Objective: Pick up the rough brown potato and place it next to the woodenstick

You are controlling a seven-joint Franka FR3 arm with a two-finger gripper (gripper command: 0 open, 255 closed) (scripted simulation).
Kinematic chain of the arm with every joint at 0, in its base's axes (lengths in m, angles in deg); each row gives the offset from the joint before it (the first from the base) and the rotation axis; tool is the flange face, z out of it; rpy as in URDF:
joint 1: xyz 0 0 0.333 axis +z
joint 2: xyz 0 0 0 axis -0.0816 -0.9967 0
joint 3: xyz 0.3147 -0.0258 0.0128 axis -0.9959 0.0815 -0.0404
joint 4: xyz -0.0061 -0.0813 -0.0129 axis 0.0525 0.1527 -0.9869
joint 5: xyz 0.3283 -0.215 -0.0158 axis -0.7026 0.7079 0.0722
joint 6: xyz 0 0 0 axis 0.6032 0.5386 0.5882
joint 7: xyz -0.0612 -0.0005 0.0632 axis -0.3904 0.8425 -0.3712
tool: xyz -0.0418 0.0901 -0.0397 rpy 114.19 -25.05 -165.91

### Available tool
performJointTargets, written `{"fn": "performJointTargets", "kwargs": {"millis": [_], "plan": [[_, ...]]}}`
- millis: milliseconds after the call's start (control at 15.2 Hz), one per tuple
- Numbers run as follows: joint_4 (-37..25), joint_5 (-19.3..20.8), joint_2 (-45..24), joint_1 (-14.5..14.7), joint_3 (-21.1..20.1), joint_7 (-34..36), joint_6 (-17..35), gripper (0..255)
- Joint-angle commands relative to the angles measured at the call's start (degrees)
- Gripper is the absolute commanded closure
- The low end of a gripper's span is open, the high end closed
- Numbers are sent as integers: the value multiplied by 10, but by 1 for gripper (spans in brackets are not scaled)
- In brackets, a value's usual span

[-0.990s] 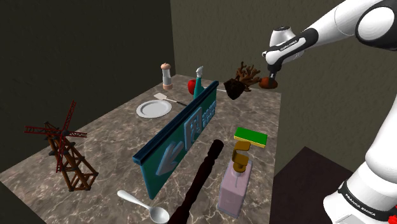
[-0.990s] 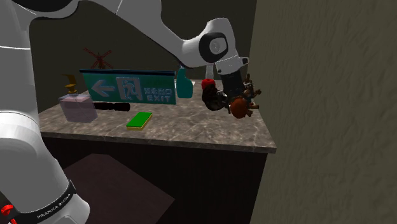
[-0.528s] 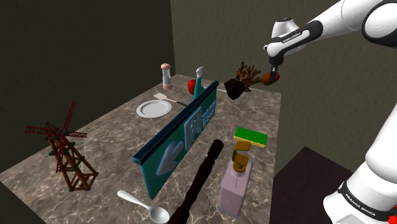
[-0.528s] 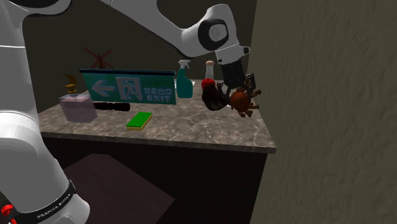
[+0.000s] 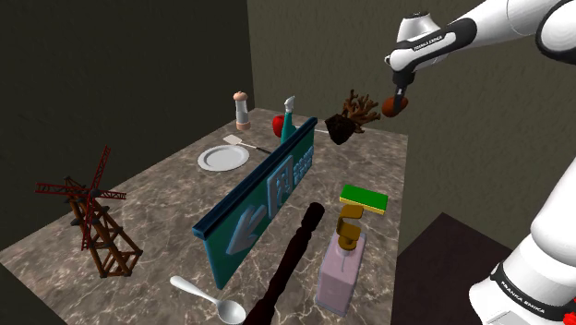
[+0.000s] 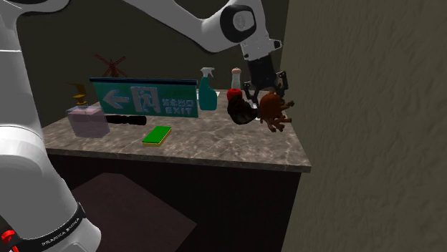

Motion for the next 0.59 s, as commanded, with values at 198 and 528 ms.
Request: {"fn": "performJointTargets", "kwargs": {"millis": [198, 528], "plan": [[99, 35, 84, 28, -14, 59, 3, 255], [194, 64, 170, 51, -41, 123, -4, 255]]}}
